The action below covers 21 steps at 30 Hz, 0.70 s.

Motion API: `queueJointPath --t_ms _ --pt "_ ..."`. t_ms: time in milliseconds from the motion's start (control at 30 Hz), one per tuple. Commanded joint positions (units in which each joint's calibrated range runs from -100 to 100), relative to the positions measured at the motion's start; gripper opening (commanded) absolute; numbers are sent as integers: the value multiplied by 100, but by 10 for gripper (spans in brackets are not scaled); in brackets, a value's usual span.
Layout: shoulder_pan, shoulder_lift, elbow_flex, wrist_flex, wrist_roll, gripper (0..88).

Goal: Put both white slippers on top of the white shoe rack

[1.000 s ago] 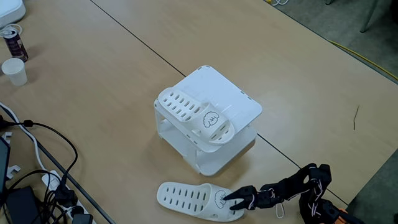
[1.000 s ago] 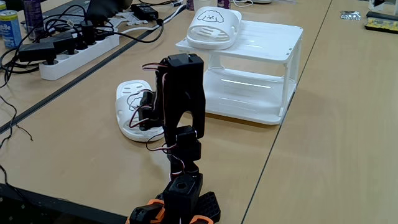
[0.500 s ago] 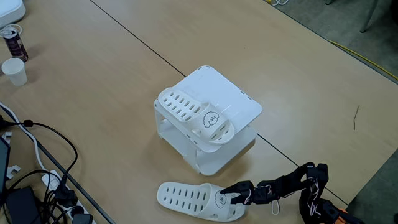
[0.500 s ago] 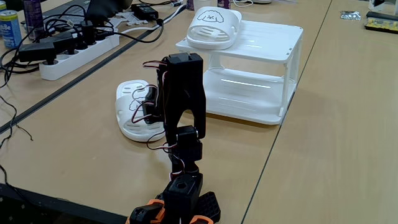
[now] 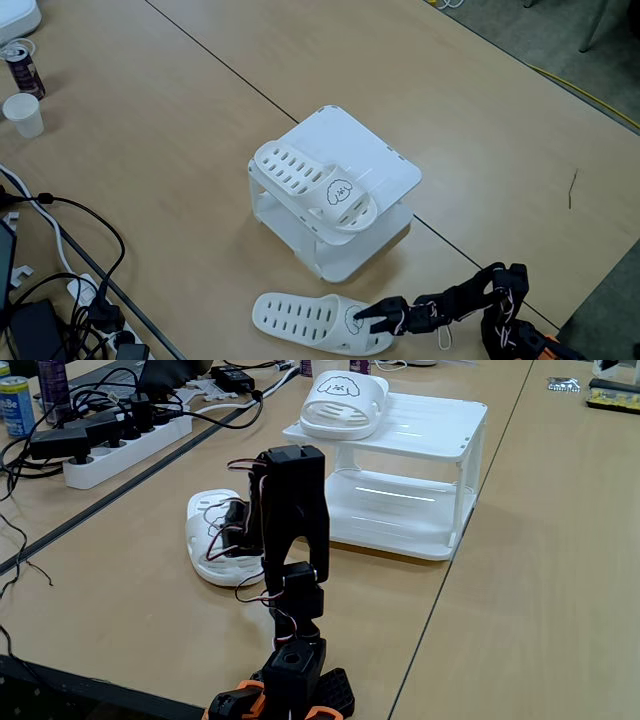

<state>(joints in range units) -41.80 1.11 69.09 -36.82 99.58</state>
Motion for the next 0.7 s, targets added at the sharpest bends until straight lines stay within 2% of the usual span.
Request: queueJointPath --t_ms 0,667 --pt "-121 -65 -238 -114 42 197" --pt "93 -6 -428 -105 42 196"
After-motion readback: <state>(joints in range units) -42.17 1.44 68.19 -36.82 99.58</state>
